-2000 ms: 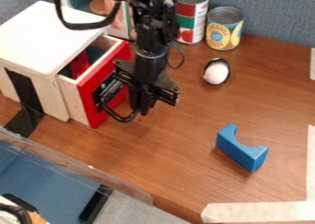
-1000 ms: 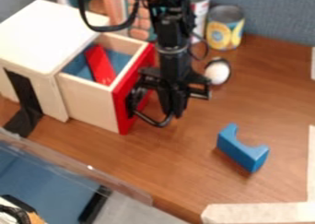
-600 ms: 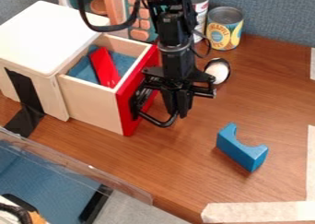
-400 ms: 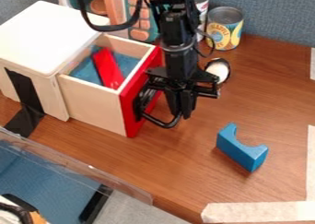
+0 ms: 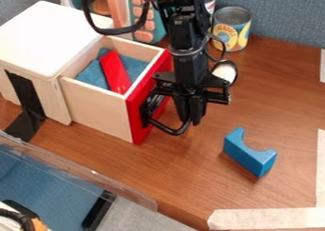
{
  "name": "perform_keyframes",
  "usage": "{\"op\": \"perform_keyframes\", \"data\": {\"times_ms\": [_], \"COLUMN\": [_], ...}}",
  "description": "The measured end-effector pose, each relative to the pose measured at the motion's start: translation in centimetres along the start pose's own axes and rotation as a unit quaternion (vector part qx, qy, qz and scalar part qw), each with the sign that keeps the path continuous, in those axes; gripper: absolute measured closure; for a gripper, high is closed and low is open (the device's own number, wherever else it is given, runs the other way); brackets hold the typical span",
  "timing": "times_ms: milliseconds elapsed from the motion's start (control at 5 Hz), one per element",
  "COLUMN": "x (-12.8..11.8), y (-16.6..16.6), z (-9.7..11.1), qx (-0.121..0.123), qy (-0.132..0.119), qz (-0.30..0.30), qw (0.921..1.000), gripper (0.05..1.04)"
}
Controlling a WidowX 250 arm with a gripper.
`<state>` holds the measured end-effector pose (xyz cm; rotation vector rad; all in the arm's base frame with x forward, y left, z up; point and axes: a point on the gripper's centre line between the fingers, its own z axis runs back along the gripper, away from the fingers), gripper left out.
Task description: Open the drawer
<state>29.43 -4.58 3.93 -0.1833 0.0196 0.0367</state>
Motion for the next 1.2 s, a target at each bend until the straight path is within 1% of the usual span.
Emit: {"op": "perform_keyframes", "data": {"times_ms": [200,400,600,800,1000,1200], "x": [-0.1,-0.4,-0.2,-1.0,-2.2,-3.5], "y": [-0.2,-0.3,-0.5,-0.5,-0.8,-1.4], "z": [-0.1,-0.1,1.3,2.8,5.4,7.7], "qx": [0.000,0.006,0.013,0.019,0.025,0.032], "qy": [0.001,0.009,-0.013,-0.028,-0.062,-0.091], "qz": [0.000,0.002,-0.005,-0.005,-0.017,-0.031], "qw": [1.0000,0.9999,0.9998,0.9994,0.9976,0.9948], "gripper": [0.918,0.688,0.372,0.107,0.081,0.083]}}
